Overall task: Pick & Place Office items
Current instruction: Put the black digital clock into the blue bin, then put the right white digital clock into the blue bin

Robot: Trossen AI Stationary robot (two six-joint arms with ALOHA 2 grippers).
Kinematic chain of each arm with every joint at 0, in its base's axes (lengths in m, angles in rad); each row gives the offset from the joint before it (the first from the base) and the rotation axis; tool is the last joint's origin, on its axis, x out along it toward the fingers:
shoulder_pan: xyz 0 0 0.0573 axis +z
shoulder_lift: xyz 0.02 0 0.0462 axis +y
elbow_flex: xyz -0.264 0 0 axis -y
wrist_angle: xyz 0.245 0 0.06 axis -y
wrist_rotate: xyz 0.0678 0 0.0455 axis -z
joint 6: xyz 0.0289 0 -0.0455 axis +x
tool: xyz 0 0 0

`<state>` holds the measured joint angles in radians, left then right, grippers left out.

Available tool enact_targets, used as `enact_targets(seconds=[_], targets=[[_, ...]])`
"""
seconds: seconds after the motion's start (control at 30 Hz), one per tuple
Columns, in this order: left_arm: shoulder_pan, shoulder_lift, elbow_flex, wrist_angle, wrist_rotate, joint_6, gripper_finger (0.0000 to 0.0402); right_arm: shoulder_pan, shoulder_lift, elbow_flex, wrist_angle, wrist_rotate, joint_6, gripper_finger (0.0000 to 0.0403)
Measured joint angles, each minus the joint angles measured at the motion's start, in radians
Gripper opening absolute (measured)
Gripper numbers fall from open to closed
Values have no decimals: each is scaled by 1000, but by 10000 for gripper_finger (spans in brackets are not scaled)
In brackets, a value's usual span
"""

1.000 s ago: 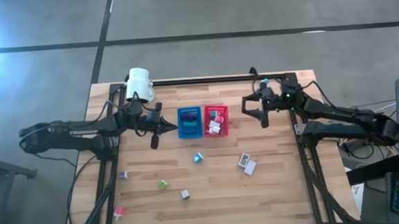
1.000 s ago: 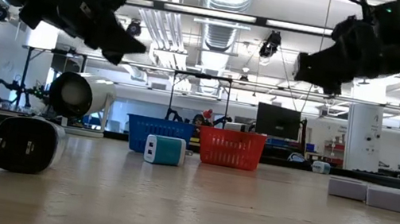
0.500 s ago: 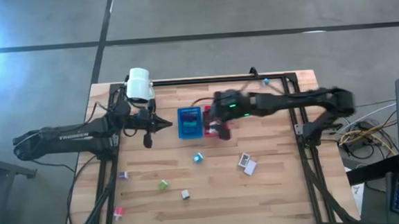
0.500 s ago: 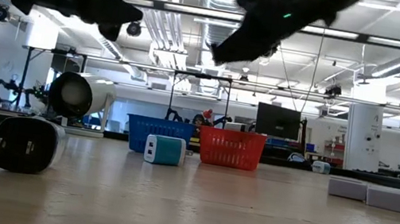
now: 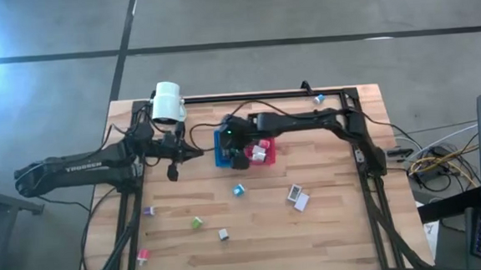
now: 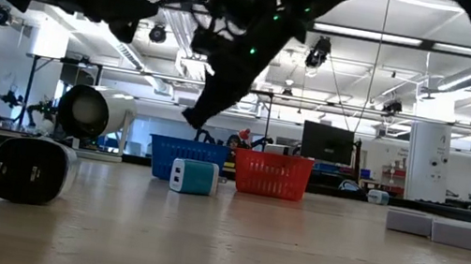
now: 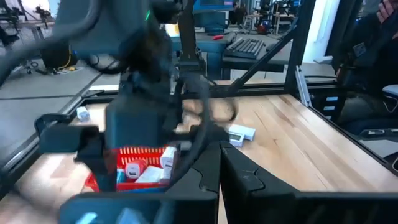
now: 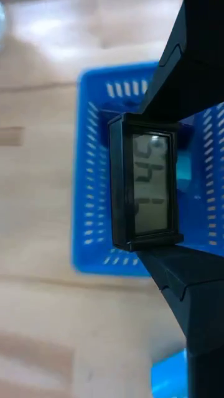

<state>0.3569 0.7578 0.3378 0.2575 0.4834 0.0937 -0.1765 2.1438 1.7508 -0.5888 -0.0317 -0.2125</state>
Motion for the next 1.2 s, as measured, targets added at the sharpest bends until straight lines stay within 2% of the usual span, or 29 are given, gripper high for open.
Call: enact_targets(seconds=[0.13, 0.17, 0.27, 0.33, 0.47, 0.63, 0.7, 0.83, 1.0, 1.07, 1.2], targets=[[0, -2, 0, -4, -1, 0, 7, -13, 54, 59, -96, 1, 12, 278], [0, -3, 0, -5, -1, 0, 7, -15, 55, 66, -110, 5, 17, 289], [0, -6, 0, -6, -1, 0, 7, -18, 48, 77, -146, 29, 52, 360], [0, -8, 0, -6, -1, 2, 7, -20, 31, 72, -158, 9, 60, 383], [0, -8, 0, -4, -1, 4, 7, -20, -19, 63, -124, -80, 34, 366], [0, -10, 0, -3, -1, 4, 7, -16, -58, 62, -155, -67, 71, 349], [0, -10, 0, -4, -1, 4, 7, -9, -120, 36, -151, -75, 64, 343], [0, -11, 0, -11, -1, 3, 7, 48, -332, -82, -65, -82, 24, 322], [0, -11, 0, -27, -1, 3, 7, 187, -624, -289, -37, 167, 54, 287], [0, -11, 0, -27, -1, 2, 7, 239, -733, -370, -58, 215, 144, 273], [0, -11, 0, -26, -1, -9, 7, 325, -870, -513, -158, 180, 412, 250]])
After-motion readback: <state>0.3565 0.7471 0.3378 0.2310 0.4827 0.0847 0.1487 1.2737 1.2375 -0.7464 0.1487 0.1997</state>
